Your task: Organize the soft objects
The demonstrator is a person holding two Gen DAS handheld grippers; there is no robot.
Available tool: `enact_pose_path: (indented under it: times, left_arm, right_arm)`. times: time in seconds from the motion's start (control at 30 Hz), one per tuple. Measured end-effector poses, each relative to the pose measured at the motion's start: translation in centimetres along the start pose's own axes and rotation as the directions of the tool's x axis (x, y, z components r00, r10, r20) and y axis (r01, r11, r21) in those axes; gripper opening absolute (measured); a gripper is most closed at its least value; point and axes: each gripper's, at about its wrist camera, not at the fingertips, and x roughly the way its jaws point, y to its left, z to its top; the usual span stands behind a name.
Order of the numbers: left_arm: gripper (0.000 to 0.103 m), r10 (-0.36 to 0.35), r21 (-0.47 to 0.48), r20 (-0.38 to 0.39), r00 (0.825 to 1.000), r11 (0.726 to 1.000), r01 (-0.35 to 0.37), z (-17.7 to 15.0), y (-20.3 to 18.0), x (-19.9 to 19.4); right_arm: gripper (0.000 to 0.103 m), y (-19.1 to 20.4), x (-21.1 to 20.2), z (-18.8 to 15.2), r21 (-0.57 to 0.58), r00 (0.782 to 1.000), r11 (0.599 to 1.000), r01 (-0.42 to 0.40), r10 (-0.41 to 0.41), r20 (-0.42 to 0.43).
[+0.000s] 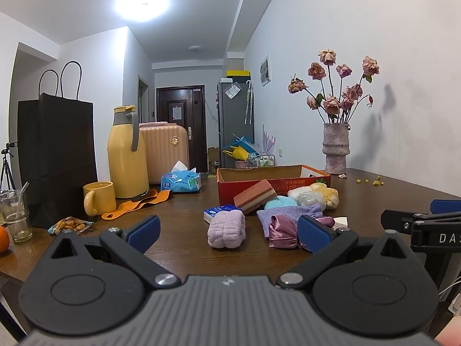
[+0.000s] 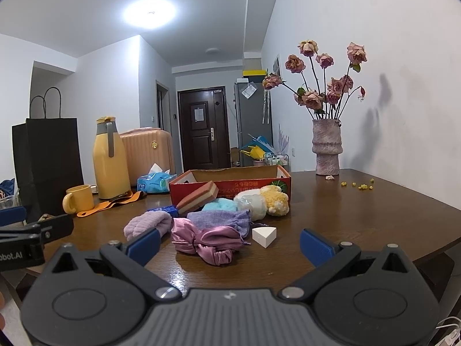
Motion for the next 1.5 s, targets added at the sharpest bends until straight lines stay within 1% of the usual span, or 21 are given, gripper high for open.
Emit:
enact_pose_path:
  times: [0.77, 1.5]
  left_arm:
    - [0.103, 0.003, 0.0, 0.003, 1.0, 1.0, -0.003, 0.18, 0.0, -0.3]
    - [0.103, 0.003, 0.007, -0.003, 1.0, 1.0, -0.003, 0.52, -0.05, -0.15]
  right_arm:
    - [0.103, -0.29, -0.04, 0.08, 0.014, 1.0, 1.0, -0.017, 0.017, 0.002]
    - [0.103, -0.45, -0.29, 0.11, 0.011, 1.0, 1.0, -0.008, 0.008, 0.013]
